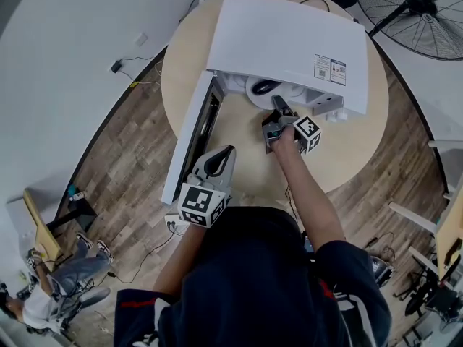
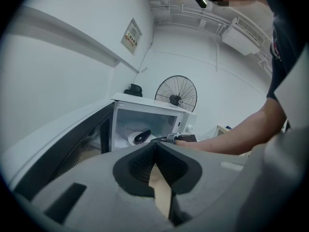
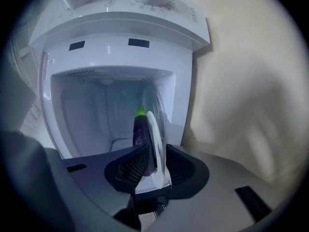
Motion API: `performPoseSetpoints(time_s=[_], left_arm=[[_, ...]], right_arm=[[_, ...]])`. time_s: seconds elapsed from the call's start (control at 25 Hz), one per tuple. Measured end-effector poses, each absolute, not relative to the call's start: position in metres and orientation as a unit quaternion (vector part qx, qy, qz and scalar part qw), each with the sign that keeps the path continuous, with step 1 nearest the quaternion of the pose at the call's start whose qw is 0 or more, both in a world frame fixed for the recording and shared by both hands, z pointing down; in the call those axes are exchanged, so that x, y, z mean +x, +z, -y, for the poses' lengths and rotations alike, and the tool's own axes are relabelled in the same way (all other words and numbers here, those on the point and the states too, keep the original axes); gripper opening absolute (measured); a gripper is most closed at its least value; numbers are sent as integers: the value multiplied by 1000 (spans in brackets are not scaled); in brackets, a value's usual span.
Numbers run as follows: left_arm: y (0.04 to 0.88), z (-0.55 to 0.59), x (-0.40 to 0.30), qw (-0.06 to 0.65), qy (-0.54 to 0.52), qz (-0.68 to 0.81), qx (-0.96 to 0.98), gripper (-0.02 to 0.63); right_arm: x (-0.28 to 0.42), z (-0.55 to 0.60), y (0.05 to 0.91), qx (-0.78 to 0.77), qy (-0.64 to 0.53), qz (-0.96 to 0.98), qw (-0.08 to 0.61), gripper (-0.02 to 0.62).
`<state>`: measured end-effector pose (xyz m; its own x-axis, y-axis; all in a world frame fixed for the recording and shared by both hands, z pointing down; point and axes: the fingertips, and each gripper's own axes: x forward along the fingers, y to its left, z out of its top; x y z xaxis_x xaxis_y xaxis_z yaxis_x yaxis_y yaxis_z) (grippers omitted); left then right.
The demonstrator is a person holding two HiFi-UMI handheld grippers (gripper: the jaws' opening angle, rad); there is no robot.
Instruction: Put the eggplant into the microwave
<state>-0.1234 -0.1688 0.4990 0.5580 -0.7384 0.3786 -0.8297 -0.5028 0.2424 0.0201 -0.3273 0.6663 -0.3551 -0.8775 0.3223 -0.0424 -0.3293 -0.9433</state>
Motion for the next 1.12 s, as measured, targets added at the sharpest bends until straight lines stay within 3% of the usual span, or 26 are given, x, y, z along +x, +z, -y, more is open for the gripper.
performPoseSetpoints(time_s=[0.28,0.64,0.96,1.12], left_arm=[[495,165,-117,205,104,451,862,19],[492,162,-110,206,95,447,865,18],[490,162,-113,203,88,453,863,20],[492,162,-117,207,89,457,861,18]], right_arm=[[19,318,659,-471,-646,-536,271,152],[22,292,639,-494,-549,-657,150,155],[-8,284,628,-491,-374,-785,-58,116],[-13,283,635,-500,-313,-796,-136,33]])
